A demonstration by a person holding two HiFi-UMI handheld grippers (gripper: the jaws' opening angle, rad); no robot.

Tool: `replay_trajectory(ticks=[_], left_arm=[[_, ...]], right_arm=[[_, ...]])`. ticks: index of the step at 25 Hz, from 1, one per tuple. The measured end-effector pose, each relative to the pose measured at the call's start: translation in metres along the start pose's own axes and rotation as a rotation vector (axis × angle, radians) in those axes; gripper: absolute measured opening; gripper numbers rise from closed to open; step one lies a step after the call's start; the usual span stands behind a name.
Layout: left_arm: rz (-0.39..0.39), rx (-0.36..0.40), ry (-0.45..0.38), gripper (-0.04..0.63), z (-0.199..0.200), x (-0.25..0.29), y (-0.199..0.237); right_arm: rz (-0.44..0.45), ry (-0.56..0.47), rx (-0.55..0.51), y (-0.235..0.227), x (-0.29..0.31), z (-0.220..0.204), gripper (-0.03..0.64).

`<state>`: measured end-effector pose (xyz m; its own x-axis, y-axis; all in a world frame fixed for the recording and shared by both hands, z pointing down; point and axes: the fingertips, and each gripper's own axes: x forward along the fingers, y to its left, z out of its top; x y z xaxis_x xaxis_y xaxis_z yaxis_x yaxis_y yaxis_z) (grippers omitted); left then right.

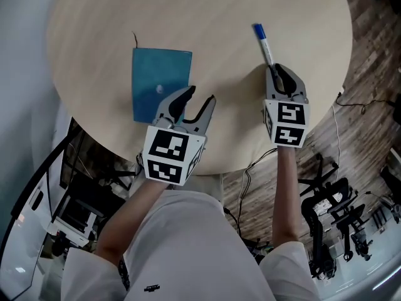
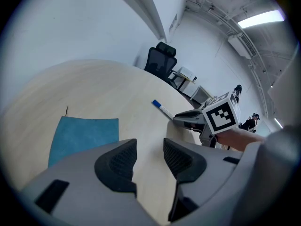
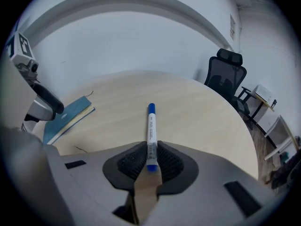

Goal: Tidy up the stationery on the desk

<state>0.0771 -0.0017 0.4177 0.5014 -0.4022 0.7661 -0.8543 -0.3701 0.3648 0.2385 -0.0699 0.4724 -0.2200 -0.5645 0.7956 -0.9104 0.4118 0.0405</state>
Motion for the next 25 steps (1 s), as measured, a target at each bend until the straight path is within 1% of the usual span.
replay_trajectory(ticks=[6,11,14,17,25], left_arm=[[-0.006,0.001,-0.004,0.187,-0.004,-0.004,-0.001],[-0.011,0.001,-0.012,0.187,-0.01,-0.011,0.0],[-0.007,0.003,-0.019,0.187,-0.015,-0.02,0.006],[-0.001,0.004,-0.023,0.185,-0.02,-0.03,0.012],[0.022,0.004,-0.043,0.17,-0.03,-0.059,0.04]], right_arm=[[-0.019,-0.029,0.025,0.001,-0.009,0.004,0.089],[-0.011,-0.071,0.115,0.009,-0.025,0.006,0.089],[0.0,-0.095,0.171,0.022,-0.034,0.01,0.089],[-0.001,-0.108,0.195,0.036,-0.043,0.011,0.089],[0.006,-0.105,0.313,0.087,-0.062,0.003,0.089]])
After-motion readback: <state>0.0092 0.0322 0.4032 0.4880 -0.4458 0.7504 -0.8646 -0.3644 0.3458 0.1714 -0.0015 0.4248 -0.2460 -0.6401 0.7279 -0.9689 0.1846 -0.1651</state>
